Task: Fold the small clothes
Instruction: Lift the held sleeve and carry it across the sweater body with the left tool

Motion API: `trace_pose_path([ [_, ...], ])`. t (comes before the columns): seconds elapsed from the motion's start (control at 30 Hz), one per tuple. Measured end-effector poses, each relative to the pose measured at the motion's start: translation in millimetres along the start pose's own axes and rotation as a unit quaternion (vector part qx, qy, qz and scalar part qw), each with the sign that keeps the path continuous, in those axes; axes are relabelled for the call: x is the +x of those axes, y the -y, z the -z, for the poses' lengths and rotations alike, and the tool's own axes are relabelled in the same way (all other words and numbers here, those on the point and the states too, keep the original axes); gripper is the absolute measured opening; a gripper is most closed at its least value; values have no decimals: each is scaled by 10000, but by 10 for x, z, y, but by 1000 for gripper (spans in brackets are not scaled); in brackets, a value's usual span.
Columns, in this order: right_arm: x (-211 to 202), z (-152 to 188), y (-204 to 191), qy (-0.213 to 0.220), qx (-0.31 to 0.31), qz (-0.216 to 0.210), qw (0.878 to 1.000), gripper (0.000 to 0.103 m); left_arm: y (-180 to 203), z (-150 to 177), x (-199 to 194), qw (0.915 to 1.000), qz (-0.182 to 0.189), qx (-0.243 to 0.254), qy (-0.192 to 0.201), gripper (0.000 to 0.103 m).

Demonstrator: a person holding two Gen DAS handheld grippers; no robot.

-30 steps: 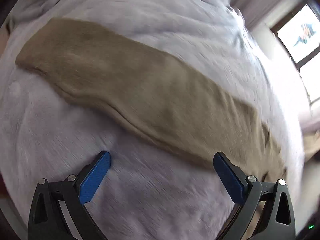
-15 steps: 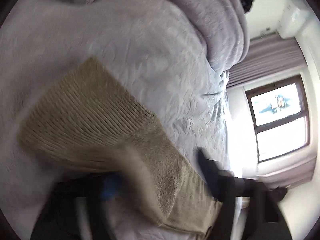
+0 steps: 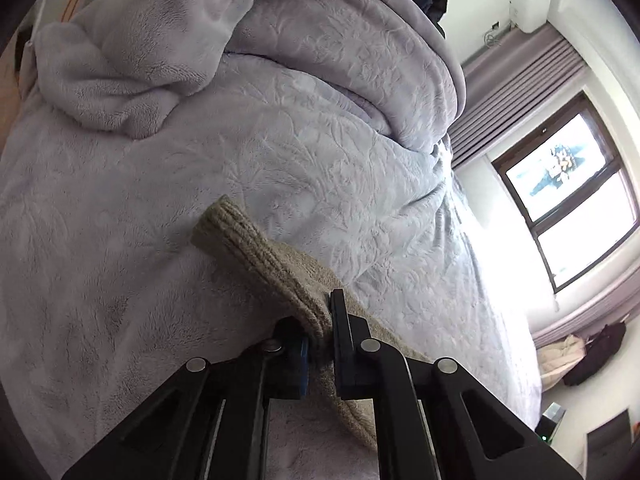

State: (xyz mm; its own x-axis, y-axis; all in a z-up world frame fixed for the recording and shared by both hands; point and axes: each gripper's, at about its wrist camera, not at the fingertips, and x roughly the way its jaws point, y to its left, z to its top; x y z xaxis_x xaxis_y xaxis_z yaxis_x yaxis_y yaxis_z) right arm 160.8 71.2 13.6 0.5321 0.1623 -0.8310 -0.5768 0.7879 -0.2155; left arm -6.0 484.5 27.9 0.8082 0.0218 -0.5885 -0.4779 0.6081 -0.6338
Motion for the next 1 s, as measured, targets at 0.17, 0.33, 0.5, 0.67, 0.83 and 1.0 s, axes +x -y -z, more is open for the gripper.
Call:
trace_pose_path([
  [0.17,-191,-52,-431,374,-650,-193,9970,96,-137,65,189,9987,-152,-287,-393,10],
  [0.33,-141,-88,-7,276,284,142,9991,96,-380,130,418,9937,78,-771,-813,37],
  [0.5,110,-89,80,-219,551,454,9972,96,-301,89,438,9966,54,-652,-507,7],
  [0.67,150,-158,-360,-102,-7,821,9966,96,-301,-7,368,9978,88,-570,-340,7],
  [0.83,-70,-178,-669,99,-452,-379,9982,96,-16,-47,28,9998,149,-118,68,7],
  [1.0,-574,12,-337,429,219,-863,9951,96,504,-4,-175,9983,10,564,173,7],
])
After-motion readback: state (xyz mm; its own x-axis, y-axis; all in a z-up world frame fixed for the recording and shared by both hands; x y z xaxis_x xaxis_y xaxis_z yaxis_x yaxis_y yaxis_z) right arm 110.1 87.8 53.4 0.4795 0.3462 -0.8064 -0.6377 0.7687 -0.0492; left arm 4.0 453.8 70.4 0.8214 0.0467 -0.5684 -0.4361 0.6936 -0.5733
